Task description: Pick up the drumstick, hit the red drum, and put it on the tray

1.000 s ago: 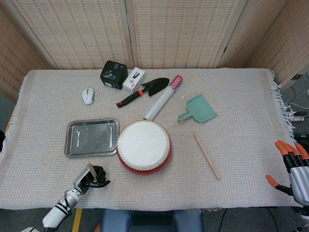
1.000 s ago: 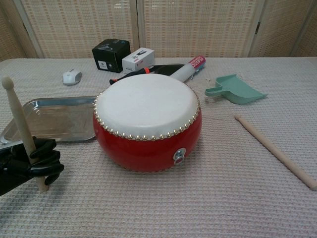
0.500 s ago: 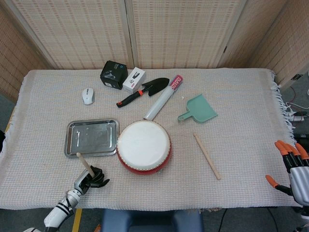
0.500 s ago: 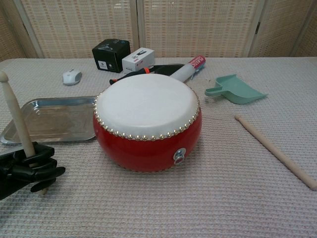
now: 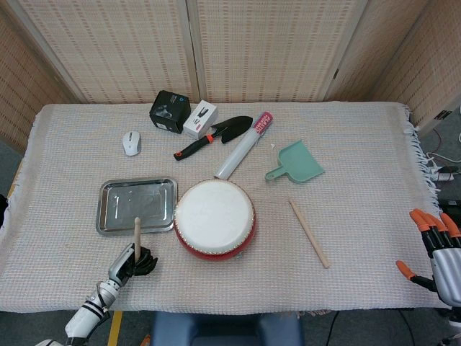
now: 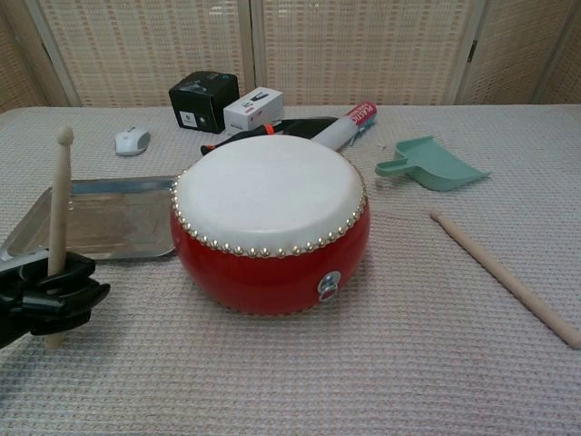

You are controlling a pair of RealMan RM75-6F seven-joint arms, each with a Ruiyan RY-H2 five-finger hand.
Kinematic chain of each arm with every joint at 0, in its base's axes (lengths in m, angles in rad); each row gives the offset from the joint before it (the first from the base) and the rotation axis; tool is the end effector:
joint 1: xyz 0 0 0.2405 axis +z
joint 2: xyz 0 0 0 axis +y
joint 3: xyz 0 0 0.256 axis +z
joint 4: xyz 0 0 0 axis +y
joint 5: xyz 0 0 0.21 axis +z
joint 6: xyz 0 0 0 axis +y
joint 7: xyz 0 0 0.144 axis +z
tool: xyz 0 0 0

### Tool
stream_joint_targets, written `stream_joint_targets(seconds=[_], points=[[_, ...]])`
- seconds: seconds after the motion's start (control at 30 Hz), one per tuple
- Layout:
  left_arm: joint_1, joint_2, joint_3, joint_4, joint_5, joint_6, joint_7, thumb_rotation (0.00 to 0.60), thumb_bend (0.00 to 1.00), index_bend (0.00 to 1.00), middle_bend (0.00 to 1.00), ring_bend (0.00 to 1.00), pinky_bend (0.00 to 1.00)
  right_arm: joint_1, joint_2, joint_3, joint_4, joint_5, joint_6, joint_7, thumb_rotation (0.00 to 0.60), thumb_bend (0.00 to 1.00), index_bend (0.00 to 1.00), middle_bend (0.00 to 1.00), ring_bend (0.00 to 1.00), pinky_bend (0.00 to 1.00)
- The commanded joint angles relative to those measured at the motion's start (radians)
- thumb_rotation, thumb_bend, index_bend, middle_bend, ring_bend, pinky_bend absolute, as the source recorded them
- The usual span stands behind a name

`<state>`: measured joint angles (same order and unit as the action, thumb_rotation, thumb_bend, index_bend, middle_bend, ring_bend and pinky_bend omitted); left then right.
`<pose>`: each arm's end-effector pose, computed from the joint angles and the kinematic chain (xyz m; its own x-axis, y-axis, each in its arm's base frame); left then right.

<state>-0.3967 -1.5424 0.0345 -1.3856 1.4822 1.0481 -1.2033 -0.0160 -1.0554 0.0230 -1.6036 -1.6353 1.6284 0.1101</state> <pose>-0.2569 0.2320 -0.0295 -0.7479 0.4354 0.5010 0.6443 0.2949 0.7056 -0.3088 -0.1431 0.1866 0.3605 0.0670 0.9303 -0.9294 -0.0588 0.3644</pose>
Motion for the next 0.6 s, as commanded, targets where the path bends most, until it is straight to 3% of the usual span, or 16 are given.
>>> stream_joint_targets(seconds=[0.03,0.17,0.33,0.5,0.6], points=[[-0.011,0.055,-0.041,-0.018,0.008,0.047,0.131,0.6,0.62,1.0,1.0,1.0,1.0,0.001,0.002,0.001,0.002,-0.002,0.003,0.001,0.6,0.18,0.07,0.07,0.0,0.05],[-0.029,0.125,-0.094,-0.069,0.007,0.093,0.313,0.6,0.63,1.0,1.0,1.0,1.0,0.002,0.006,0.01,0.006,0.0,0.012,0.0,0.6,0.18,0.07,0.07,0.0,0.05],[-0.065,0.199,-0.165,-0.134,0.002,0.14,0.657,0.6,0.63,1.0,1.0,1.0,1.0,0.008,0.017,0.021,0.001,-0.006,0.02,-0.012,0.6,0.18,0.07,0.07,0.0,0.05],[-0.109,0.169,-0.221,-0.15,0.038,0.221,1.107,0.6,0.63,1.0,1.0,1.0,1.0,0.02,0.025,0.029,-0.005,-0.017,0.02,-0.017,0.6,0.18,0.07,0.07,0.0,0.05],[-0.153,0.137,-0.231,-0.143,0.075,0.217,1.288,0.6,0.62,1.0,1.0,1.0,1.0,0.027,0.027,0.028,-0.007,-0.022,0.013,-0.015,0.6,0.18,0.07,0.07,0.0,0.05]])
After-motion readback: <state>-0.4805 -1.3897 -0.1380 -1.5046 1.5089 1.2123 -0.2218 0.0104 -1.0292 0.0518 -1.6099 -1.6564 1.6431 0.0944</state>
